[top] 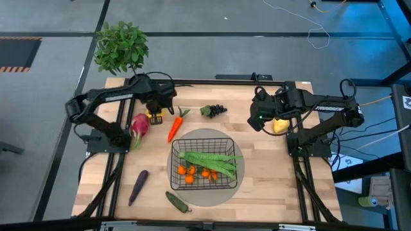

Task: Build produce basket
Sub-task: Put the starfruit into the black basket

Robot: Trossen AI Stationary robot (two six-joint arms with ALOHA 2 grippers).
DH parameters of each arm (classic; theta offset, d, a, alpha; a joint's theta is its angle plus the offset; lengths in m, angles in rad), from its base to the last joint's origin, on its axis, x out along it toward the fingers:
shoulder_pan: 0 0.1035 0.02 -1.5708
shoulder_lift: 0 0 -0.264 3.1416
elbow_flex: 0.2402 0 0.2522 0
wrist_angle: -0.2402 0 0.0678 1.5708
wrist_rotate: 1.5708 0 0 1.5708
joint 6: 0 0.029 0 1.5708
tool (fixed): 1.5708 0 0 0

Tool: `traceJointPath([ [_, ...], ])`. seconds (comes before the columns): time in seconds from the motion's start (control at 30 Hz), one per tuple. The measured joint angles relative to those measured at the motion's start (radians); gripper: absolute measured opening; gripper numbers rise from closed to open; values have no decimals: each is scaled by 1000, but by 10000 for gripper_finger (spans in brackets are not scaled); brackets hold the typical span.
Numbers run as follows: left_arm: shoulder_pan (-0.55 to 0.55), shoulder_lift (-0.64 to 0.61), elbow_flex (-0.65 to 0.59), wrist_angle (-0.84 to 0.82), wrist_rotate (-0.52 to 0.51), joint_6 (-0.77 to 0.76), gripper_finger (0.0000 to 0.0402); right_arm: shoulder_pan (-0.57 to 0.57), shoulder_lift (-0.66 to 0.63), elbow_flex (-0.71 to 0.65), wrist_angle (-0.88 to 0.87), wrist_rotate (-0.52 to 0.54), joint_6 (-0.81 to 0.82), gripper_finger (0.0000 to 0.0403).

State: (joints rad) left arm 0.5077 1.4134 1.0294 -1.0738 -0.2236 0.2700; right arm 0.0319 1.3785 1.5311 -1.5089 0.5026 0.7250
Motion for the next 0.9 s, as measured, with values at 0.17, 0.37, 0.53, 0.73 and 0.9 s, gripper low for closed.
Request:
traceJointPath([
  [0.17, -75, -182, 0, 100, 42, -90, 2, 0, 0, 0, 0, 0, 0, 171],
  [0.37, -221, -372, 3, 385, 224, -232, 2, 0, 0, 0, 0, 0, 3, 171],
  [0.53, -440, -411, 4, 508, 268, -338, 1, 0, 1, 0, 0, 0, 2, 171],
  [0.73, -685, -320, 3, 617, 183, -369, 1, 0, 1, 0, 1, 0, 4, 171],
  [0.9, -793, -215, 2, 663, 161, -376, 2, 0, 1, 0, 1, 0, 6, 171],
])
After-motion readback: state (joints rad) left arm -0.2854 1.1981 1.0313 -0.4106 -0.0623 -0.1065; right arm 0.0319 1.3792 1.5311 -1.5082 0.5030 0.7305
